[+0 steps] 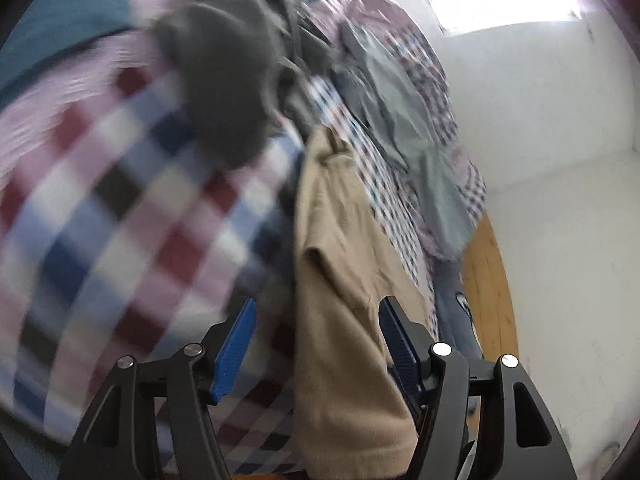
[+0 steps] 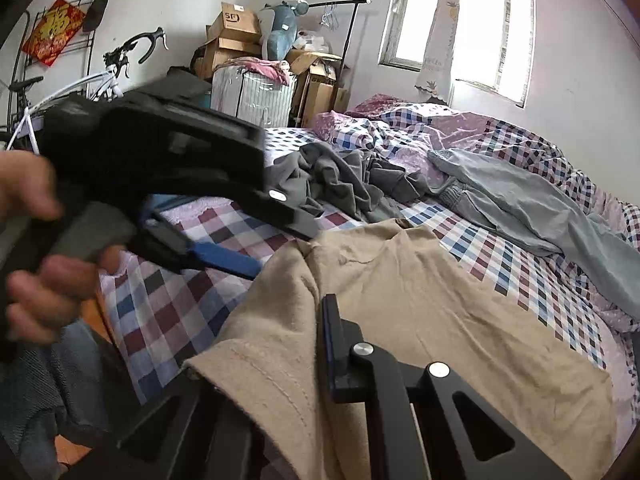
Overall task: Fold clothes
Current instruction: 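Lift the beige shirt with both grippers, holding its folded edge up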
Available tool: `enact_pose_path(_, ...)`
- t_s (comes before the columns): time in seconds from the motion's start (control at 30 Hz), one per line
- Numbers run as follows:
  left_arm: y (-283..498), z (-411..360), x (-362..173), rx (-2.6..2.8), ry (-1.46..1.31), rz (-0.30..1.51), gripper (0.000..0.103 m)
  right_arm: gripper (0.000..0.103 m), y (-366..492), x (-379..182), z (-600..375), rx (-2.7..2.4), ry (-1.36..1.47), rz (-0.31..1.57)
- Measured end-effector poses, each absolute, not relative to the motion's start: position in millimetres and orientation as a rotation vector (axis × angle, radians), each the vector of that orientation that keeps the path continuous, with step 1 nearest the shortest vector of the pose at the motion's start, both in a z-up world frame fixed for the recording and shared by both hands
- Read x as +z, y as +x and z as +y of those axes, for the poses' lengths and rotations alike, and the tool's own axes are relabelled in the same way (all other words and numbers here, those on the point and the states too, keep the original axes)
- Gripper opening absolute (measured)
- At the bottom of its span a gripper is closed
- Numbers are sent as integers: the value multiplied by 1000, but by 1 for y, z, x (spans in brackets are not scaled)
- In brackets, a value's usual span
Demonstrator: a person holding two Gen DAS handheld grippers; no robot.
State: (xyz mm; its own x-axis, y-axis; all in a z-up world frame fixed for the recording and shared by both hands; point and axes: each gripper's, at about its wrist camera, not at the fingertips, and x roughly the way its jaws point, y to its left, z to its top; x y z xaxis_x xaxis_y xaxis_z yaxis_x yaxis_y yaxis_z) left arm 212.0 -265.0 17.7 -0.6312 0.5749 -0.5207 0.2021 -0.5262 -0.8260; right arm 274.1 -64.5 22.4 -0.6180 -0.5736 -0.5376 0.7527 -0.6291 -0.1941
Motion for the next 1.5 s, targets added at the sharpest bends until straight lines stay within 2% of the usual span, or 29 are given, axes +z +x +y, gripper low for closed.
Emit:
enact_pose_path(0.27,138,-253,18,2126,-1239,-1217,68,5,274,37,-50,-2219,528,491)
enact_pose_path(0.8,32,-242,5,2084,-1238,-1107,65,4,291,62,-4,-2131,511,397)
enact_pose_path(0.87,25,-242,4,2092,-1235,-1109,61,4,293,65,1,-2127,505,390)
enact_pose_path(0.97,16,-243,0,2101,-1252,-1117,47,4,297,69,9,-2131,489,401)
enact_pose_path(1.1,10,-240,-3,2106,-1272,-1116,20,4,301,72,16,-2143,495,414)
enact_pose_path(1.2,16,-242,5,2152,-1213,-1123,7,4,301,70,17,-2149,525,408)
enact_pose_path(1.5,54,-265,57,2152,-844,-1270,4,4,320,64,3,-2134,569,430)
